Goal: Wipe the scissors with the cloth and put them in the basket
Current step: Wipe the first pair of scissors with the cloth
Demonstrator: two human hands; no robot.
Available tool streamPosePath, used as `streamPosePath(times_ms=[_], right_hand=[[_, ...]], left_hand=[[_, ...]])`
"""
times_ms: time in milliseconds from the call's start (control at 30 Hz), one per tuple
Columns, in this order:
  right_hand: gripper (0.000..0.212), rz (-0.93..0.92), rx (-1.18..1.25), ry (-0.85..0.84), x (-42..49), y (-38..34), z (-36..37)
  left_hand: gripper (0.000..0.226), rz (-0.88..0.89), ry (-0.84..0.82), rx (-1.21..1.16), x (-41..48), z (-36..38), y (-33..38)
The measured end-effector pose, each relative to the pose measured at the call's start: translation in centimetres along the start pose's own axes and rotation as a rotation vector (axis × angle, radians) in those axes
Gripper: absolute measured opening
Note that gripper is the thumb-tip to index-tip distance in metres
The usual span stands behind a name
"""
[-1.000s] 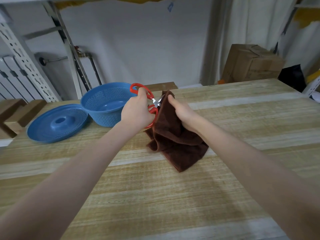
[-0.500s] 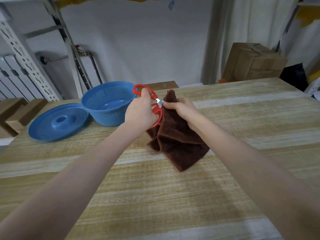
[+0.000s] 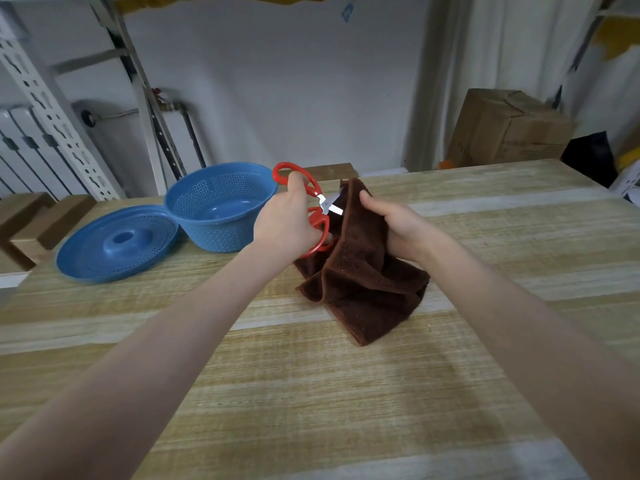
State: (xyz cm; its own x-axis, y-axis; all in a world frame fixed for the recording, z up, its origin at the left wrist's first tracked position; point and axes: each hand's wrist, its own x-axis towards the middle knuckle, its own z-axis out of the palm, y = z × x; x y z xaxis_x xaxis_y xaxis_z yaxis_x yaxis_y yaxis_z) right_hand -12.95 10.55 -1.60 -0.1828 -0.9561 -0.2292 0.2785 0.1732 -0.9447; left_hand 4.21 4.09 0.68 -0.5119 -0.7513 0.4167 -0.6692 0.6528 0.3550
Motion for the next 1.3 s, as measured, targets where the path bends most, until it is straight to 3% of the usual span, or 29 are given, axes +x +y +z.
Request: streamPosePath(times_ms=[67,167,267,467,667,733,867,967,1100,1300], right_hand=[[0.029,0.006,0.008,0.0,0.1,0.2,0.5],[0.008,-0.099,-0.198,-0.009,0.3,0.7,1.9],[0.013,-0.177,-0.149,0.041,0.7,1.3,2.2],[0.02,-0.133,-0.105,0.148,0.5,1.2,1.8],[0.01,-0.104,-0.16,0.235,0.1,0.6,2.5],[0.009,-0.087,-0.143,0.248,-0.2,0.4,2.2],[0.019,-0.071,-0.097,0.394,-0.5,-0.6,0.8],[0.034,-0.105,0.032,0.434,-0.9,-1.1,0.9],[0.028,-0.112,0.197,0.468,-1.6,-1.5,1.8],[0.013,-0.128,0.056,0.459,-2.1,-0.9,2.2]], left_hand=[[0.049,0.024,-0.01,0.03,0.0,0.1,0.2],[0.048,0.042,-0.034,0.027,-0.2,0.6,0.4],[0.046,0.073,0.006,0.008,-0.2,0.7,0.6],[0.044,0.067,-0.017,0.015,0.0,0.8,0.6],[0.047,0.014,-0.053,-0.021,0.1,0.6,0.1],[0.052,0.002,-0.077,-0.039,0.0,0.3,-0.4],[0.088,-0.071,-0.173,-0.07,-0.3,-0.8,-1.3],[0.096,-0.1,-0.198,-0.092,-0.4,-1.0,-1.5],[0.091,-0.129,-0.144,-0.208,-0.7,-0.7,-1.3],[0.067,-0.096,-0.015,-0.185,-1.2,-0.8,-0.9]])
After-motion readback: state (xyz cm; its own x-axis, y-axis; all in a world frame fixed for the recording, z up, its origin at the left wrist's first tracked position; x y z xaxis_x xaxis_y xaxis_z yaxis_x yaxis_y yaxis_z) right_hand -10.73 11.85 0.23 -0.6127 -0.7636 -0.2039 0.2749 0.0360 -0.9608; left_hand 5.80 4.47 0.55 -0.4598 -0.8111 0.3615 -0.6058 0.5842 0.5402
